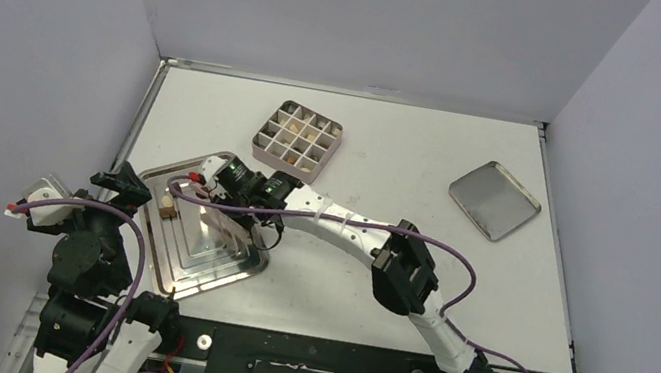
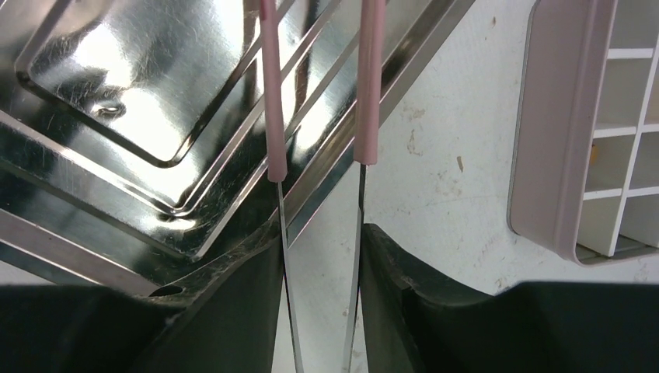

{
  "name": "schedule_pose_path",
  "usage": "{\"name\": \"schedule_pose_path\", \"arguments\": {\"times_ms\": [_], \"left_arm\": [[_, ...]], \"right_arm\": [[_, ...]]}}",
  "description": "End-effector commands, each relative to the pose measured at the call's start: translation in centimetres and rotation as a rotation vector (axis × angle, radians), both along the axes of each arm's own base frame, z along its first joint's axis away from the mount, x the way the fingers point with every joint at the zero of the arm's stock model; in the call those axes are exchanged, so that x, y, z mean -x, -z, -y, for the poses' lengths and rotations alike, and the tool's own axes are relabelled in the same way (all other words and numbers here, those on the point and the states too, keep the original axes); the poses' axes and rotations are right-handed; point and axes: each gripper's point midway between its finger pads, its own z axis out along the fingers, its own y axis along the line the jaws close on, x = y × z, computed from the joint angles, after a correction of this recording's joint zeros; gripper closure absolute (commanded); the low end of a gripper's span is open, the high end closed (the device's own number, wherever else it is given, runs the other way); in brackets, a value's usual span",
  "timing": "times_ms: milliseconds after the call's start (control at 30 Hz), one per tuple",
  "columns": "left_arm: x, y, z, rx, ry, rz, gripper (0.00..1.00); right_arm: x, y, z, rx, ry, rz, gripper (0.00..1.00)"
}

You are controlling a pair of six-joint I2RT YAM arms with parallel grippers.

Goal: Pack the chocolate
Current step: Move the fake chocolate to the plate.

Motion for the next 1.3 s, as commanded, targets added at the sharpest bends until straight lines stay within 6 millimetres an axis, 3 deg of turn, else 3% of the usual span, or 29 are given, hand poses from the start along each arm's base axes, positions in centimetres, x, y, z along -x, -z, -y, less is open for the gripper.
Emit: {"name": "schedule_pose_path", "arguments": {"times_ms": [0,300,600,1267], "left_arm": [[0.1,-1.1,-0.1,-0.003,-0.004,0.039,0.05],[0.1,-1.0,-0.1,-0.005,-0.005,0.037,0.05],[0.2,-1.0,-0.2,-0.003,-0.007,0.039,0.05],[0.5,-1.0,-0.2,0.002,-0.007,0.05,0.05]], "right_arm": [[-0.9,-1.4,-1.9,-0.058,-0.03,0.026,0.63],[-2.6,0.9,-1.5,-0.037,-0.012,-0.009,0.61],[-2.4,3.5,-1.9,-0.007,-0.037,-0.034,0.62],[-2.2,4.6,-2.4,0.037,-0.051,-0.004,0.68]]}}
